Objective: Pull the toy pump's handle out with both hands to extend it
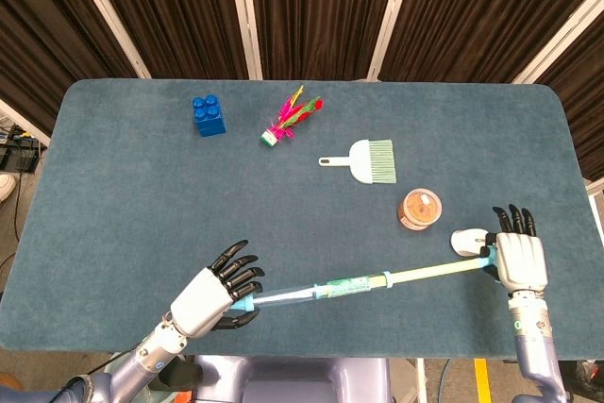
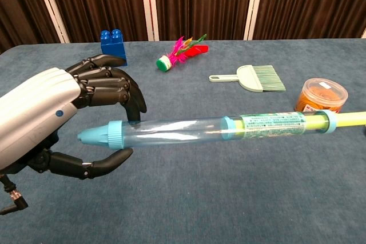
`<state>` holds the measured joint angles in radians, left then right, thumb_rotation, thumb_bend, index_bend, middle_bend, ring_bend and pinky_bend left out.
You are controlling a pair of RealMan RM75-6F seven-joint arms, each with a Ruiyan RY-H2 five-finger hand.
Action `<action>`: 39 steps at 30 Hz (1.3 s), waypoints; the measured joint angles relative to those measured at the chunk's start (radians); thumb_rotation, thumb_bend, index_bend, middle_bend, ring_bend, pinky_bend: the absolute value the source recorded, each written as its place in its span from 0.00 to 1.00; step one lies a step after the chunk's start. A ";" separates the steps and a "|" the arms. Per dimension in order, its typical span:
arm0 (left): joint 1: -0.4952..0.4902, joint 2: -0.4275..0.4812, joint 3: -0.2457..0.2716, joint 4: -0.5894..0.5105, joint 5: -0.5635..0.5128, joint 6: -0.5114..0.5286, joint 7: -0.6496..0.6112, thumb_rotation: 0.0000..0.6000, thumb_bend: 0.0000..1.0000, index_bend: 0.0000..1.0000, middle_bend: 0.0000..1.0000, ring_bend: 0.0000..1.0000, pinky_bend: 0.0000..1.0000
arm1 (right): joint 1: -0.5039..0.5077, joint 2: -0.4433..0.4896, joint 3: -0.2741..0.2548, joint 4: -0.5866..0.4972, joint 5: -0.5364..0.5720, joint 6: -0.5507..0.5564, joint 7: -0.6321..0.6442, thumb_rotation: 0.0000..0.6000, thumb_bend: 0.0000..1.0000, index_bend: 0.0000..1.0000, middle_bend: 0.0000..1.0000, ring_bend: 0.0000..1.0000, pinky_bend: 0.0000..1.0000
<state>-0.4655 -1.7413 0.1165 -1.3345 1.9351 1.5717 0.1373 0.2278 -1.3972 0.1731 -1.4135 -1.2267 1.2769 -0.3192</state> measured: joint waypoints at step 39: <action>0.054 0.121 0.036 -0.085 0.075 0.035 -0.078 1.00 0.46 0.72 0.35 0.22 0.10 | 0.060 0.021 0.080 0.126 0.155 -0.058 0.015 1.00 0.58 0.77 0.15 0.01 0.00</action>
<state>-0.4113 -1.6205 0.1525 -1.4196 2.0099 1.6066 0.0593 0.2879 -1.3764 0.2529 -1.2877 -1.0720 1.2190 -0.3041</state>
